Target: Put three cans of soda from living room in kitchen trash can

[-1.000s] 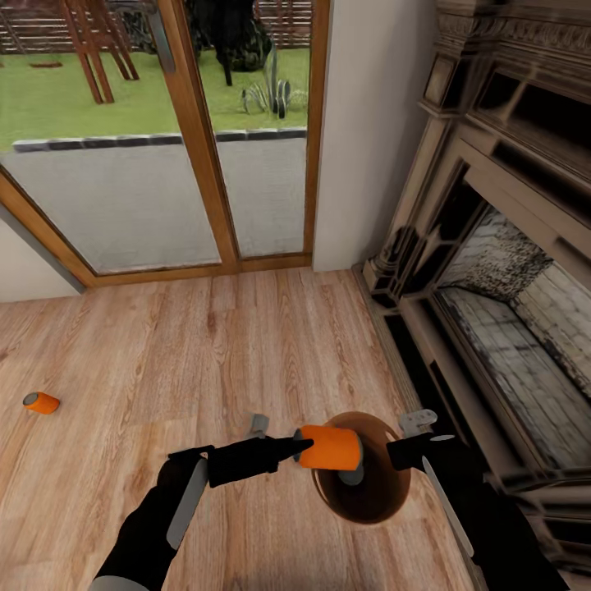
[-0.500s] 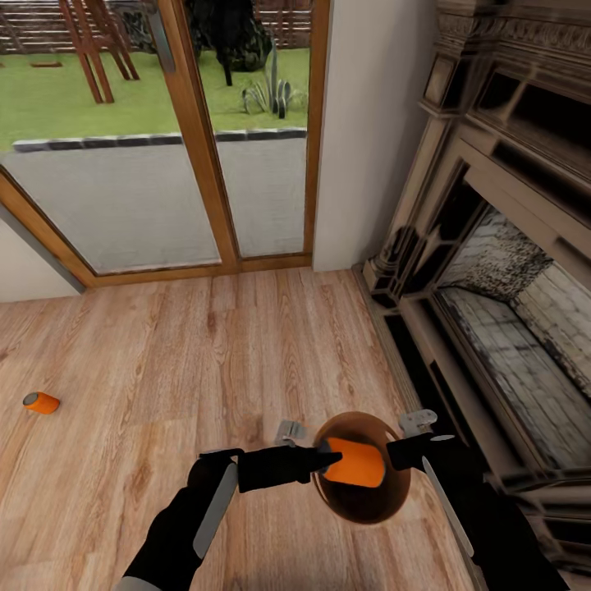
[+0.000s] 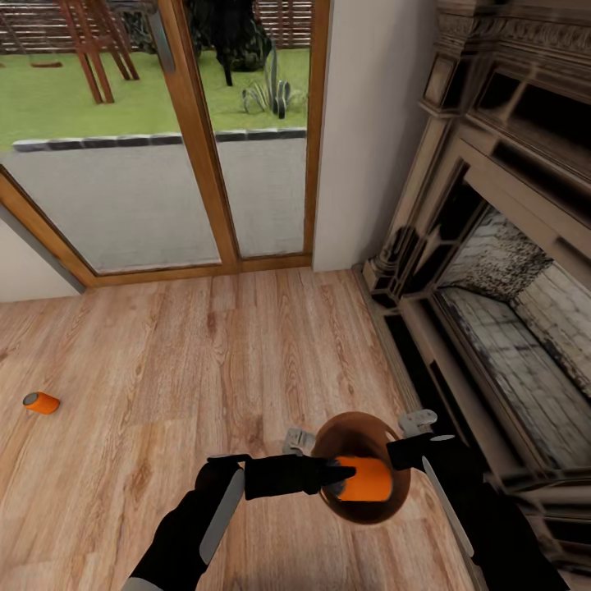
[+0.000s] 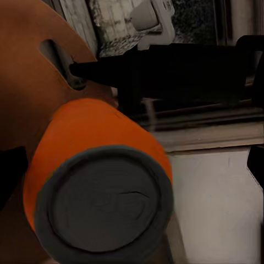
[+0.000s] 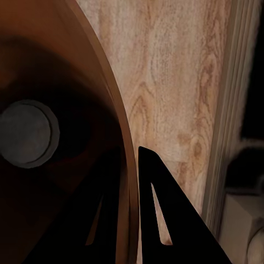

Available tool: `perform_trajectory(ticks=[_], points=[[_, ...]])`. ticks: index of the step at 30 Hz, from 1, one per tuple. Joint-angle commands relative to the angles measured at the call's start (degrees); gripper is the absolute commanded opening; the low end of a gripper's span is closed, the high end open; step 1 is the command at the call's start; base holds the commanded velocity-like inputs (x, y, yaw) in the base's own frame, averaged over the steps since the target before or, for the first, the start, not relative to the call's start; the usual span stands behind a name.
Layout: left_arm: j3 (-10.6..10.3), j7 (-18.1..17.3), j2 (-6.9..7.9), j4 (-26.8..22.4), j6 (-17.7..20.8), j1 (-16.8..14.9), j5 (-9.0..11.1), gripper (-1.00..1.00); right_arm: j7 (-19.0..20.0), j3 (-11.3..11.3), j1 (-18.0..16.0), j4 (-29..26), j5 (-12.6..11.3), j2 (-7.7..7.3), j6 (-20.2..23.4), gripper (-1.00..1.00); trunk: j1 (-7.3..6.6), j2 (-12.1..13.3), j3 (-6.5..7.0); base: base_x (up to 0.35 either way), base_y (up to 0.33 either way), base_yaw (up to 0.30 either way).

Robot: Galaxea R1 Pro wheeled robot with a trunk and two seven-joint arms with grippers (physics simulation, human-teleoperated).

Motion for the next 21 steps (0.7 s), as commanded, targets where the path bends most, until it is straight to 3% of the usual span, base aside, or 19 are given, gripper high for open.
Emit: perform_trajectory(ticks=[1,12,15,18,19,20,21], points=[[-0.02,0.01,-0.03,0.00,0.00,0.00,-0.01,1.00,0.35,0.03,-0.01,0.00,-0.79,0.01,0.02,-1.00,0.00,0.00,0.00,0.000,0.000,0.000],[0.01,-0.17,-0.01,-0.37,0.00,0.00,0.07,1.00,0.35,0.03,-0.01,0.00,-0.79,0.01,0.02,-1.00,0.00,0.00,0.00,0.000,0.000,0.000],[0.58,-0.66,0.83,-0.54,0.06,0.00,0.17,1.00,0.35,0.01,-0.01,0.00,-0.79,0.01,0.02,-1.00,0.00,0.00,0.00,0.000,0.000,0.000],[0.82,-1.51,3.84,-0.49,0.12,0.00,0.39,1.00,0.35,0.00,-0.01,0.00,-0.79,0.01,0.02,-1.00,0.00,0.00,0.00,0.000,0.000,0.000],[0.92,-3.78,6.69,-0.49,0.12,0.00,0.88,1.00,0.35,0.01,-0.01,0.00,-0.79,0.01,0.02,-1.00,0.00,0.00,0.00,0.000,0.000,0.000],[1.02,-6.14,8.29,-0.46,0.10,0.00,1.56,1.00,0.35,0.02,-0.01,0.00,-0.79,0.01,0.02,-1.00,0.00,0.00,0.00,0.000,0.000,0.000],[1.78,-14.76,12.81,-0.14,-0.01,0.00,4.19,1.00,0.35,0.00,-0.01,0.00,-0.79,0.01,0.02,-1.00,0.00,0.00,0.00,0.000,0.000,0.000]])
